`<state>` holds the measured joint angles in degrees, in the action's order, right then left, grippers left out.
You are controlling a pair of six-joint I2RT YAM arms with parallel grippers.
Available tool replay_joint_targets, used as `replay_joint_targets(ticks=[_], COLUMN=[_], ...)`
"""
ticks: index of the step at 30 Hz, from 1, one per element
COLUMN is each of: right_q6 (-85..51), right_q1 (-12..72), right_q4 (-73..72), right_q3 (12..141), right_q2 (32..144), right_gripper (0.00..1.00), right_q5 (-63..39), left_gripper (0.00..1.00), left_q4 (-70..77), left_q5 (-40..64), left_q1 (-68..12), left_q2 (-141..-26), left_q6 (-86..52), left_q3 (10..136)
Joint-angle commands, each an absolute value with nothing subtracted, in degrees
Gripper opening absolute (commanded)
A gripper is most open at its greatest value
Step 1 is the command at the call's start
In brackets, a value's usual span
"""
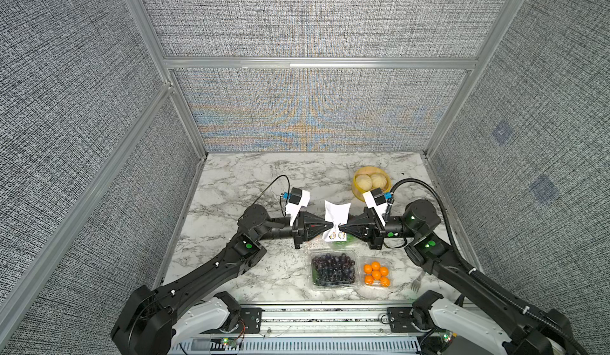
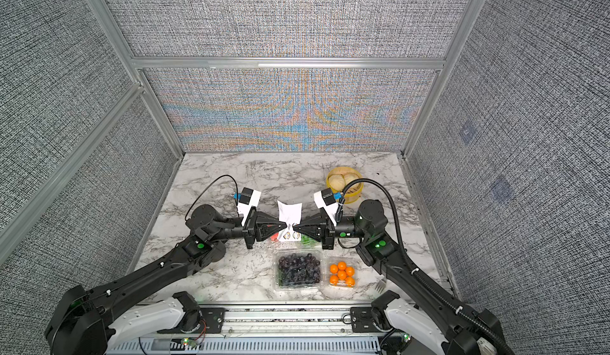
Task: Label fruit boxes
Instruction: Adjust the label sticker.
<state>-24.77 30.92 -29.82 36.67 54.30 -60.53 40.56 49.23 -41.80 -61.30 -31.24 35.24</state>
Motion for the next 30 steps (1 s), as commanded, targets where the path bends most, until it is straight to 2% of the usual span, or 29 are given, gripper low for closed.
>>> replay_joint_targets(ticks=[1,19,22,30], right_q6=[-25.4,-27.7,-27.1,-25.7], right_q1=[31.0,31.0,31.0,30.7], right_q4=[-32.5,-35.4,-34.6,-32.6], right_q3=[36.8,37.3,37.5,38.0], right_q2=[54.5,56.4,56.7,56.9], right_gripper=[0.00,0.00,0.00,0.00], right_q5=[-62.5,-63.5,-63.3,-61.7], left_gripper=[0.00,0.00,0.11,0.20], left_q4=[37.9,36.7,38.1,38.9], left_q5=[46.7,45.9,46.7,47.1], left_q1=[-41.7,-41.7,-41.6,-41.6], left_q2=[-60.5,-60.0,-59.9,-59.2], left_q6=[-29.2,-28.7,-29.5,-29.8], left_q3=[35.0,34.5,34.2,33.2])
